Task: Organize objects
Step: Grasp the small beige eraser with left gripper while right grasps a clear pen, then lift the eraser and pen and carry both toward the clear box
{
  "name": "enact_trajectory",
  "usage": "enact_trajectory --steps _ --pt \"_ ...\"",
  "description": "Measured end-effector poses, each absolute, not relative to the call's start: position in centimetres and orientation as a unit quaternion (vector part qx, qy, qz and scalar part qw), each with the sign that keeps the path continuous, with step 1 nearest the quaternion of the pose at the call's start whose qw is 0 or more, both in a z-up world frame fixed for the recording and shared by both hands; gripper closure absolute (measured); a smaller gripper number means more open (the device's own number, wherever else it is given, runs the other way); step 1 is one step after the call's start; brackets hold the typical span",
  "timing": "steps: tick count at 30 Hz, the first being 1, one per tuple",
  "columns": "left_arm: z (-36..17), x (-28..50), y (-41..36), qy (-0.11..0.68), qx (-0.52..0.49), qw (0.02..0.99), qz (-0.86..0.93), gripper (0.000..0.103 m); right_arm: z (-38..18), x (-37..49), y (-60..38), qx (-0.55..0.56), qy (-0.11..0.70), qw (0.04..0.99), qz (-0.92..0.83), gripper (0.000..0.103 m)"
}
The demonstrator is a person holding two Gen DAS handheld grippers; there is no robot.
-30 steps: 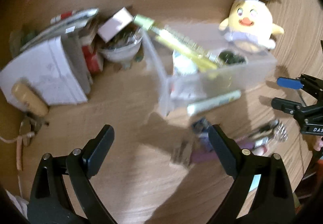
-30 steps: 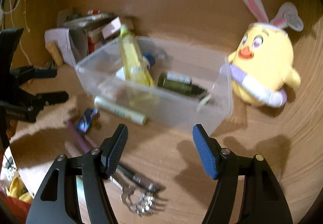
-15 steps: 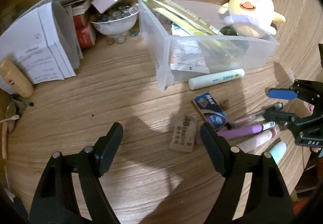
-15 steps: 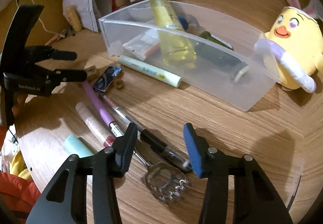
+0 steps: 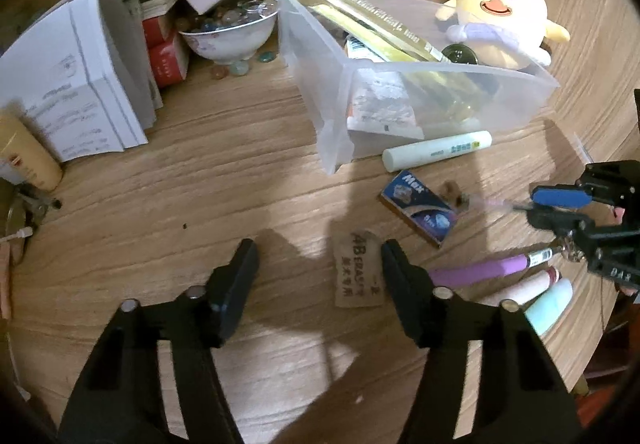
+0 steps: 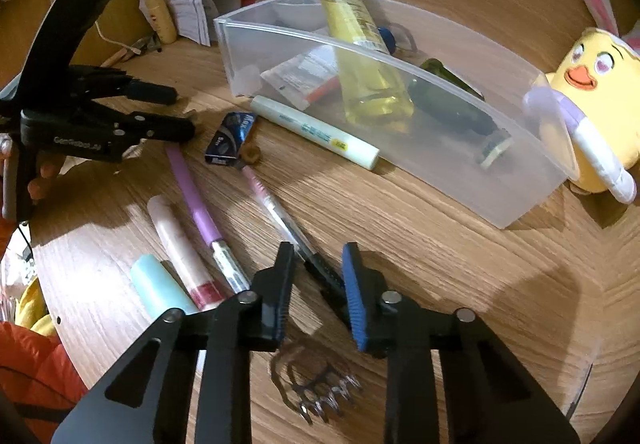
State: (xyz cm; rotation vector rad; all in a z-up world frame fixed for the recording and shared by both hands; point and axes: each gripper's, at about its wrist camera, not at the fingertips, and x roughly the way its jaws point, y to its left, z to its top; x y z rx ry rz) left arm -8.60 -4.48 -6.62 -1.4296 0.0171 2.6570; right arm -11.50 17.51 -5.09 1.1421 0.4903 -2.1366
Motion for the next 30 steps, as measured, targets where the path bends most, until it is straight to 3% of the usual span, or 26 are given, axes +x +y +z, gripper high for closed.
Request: enact_trajectory --steps 7,14,21,30 --pt "-6.5 -7.6 -5.0 0.003 -0.471 0.069 0.879 0.054 -5.2 -11.7 16.9 0.437 0.190 0.335 -0.813 0.085" --pt "-6.5 -7.8 -5.7 -0.007 -0.460 0.060 0.886 0.080 -5.4 -11.9 14.9 0.423 0.201 0.345 -0.814 0.085" --pt "-6.2 -7.1 -6.0 -0.031 -0.455 0.063 0.888 0.080 -5.3 -11.7 15.4 0.413 0.198 0.328 -0.826 0.093" --pt "-3.0 -6.2 -5.8 -0.053 -0.408 0.062 0.910 0.080 -3.1 -11.3 17.3 0.381 0.177 0.315 -0.851 0.095"
